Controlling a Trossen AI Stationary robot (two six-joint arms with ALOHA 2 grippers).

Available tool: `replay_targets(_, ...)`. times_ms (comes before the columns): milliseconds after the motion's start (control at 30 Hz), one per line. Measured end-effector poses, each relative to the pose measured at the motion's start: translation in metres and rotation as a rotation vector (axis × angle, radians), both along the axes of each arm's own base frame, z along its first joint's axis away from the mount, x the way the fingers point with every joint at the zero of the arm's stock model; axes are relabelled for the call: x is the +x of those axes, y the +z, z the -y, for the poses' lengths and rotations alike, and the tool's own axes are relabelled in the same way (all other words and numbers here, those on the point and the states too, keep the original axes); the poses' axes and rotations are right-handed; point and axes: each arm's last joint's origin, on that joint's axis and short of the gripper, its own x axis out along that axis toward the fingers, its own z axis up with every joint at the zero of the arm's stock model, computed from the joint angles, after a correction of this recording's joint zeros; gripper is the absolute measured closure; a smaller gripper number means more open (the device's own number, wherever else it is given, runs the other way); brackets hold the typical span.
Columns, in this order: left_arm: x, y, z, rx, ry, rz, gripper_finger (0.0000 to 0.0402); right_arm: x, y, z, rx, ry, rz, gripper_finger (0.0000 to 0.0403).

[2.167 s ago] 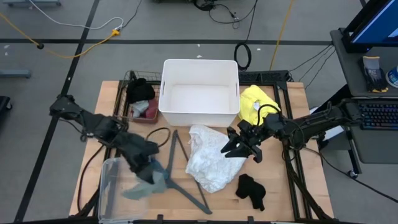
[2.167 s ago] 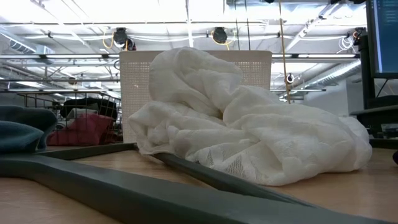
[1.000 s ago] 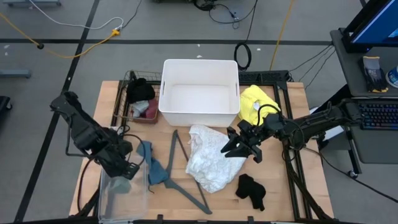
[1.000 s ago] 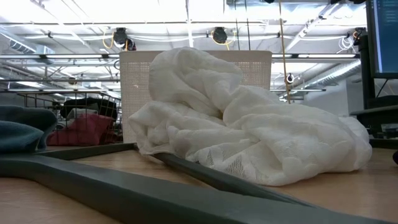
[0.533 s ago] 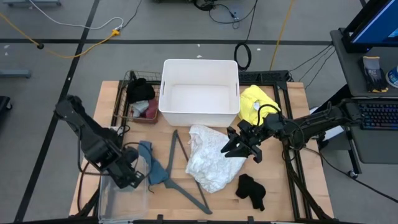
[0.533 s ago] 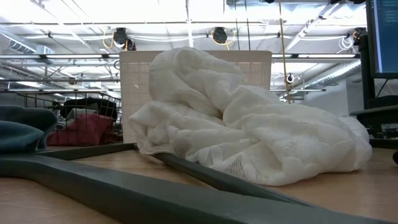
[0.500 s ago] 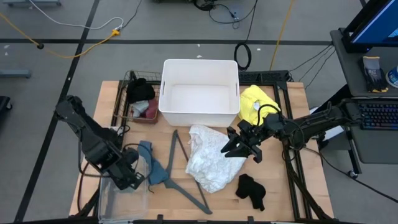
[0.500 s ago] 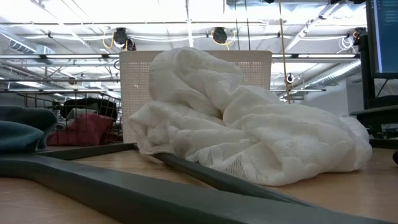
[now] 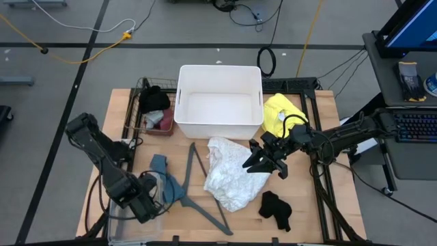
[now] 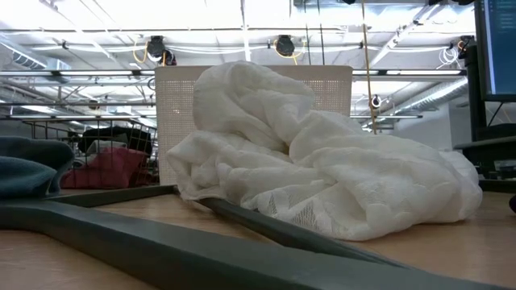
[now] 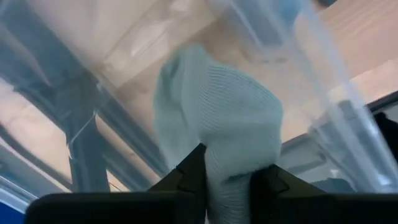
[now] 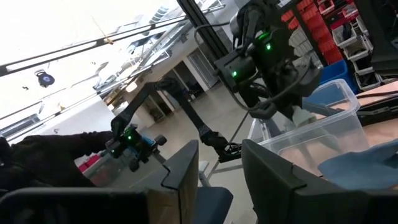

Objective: Pick & Place Cloths
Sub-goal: Put the gray sock into the transparent bin, then put the dark gray sock into the transparent bin

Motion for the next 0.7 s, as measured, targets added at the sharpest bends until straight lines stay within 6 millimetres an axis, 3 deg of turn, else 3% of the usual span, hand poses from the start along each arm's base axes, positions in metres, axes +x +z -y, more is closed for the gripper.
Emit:
replay_targets(200,-0.002,-0.010,0.011,0.025,0.017,-0.045,0.0293,0.000,0.000,0.000,-0.001,0.002,0.000,0.0289)
replay_targets(433,-0.004,-0.009,0.012,0.021,0.021,-0.048,0.0207,0.000,0.000,0.000,-0.001,0.003,0.000,0.0289)
replay_targets(567,-0.007,0.002,0.005,-0.080,0.004,-0.090,0.0161,0.000,0.000,0.000,-0.001,0.003,0.000,0.0288)
replay_targets(700,-0.012,0.024,-0.009,-0.169,0.035,-0.055,0.0142,0.000,0.000,0.000,-0.001,0.003,0.000,0.0290)
